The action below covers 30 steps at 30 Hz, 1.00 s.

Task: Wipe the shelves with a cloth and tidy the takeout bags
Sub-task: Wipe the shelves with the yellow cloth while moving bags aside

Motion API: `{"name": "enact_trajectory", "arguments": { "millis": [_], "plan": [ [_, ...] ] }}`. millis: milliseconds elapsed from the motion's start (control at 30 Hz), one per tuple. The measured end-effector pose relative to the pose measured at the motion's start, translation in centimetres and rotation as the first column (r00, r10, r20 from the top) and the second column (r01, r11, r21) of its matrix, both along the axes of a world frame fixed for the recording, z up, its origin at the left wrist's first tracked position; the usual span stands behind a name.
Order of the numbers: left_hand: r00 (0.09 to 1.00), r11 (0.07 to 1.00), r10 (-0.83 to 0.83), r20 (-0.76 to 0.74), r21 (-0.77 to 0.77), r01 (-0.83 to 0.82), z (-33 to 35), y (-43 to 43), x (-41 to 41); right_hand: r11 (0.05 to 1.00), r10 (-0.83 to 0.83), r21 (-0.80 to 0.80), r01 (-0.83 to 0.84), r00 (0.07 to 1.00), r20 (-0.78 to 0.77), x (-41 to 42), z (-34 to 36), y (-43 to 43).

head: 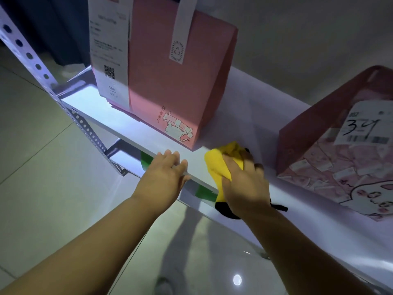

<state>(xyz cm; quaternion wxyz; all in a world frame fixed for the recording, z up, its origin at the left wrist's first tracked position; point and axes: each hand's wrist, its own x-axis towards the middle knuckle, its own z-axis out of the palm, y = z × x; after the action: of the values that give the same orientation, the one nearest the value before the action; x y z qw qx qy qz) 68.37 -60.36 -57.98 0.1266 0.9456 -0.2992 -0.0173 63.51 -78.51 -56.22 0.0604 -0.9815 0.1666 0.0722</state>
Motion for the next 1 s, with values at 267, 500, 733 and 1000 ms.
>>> {"name": "enact_trajectory", "arguments": {
  "millis": [267, 500, 733, 1000],
  "plan": [
    [0.999, 1.000, 0.011, -0.045, 0.011, -0.010, 0.0, 0.3, 0.1, 0.998, -0.048, 0.031, 0.051, 0.995, -0.083, 3.3, 0.6, 0.7],
    [0.996, 0.999, -0.018, -0.088, -0.042, 0.014, 0.2, 1.4, -0.1, 0.998, -0.010, 0.054, 0.015, 0.996, -0.089, 1.5, 2.9, -0.5],
    [0.982, 0.977, 0.081, -0.173, -0.183, -0.112, 0.7, 3.7, 0.2, 0.944, -0.009, 0.319, -0.090, 0.955, 0.298, 4.6, 6.7, 3.9],
    [0.917, 0.863, 0.385, -0.102, -0.312, -0.397, 4.2, 6.8, 4.2, 0.890, -0.203, 0.448, 0.082, 0.952, 0.230, 9.7, 6.9, 5.4]
  ]
}}
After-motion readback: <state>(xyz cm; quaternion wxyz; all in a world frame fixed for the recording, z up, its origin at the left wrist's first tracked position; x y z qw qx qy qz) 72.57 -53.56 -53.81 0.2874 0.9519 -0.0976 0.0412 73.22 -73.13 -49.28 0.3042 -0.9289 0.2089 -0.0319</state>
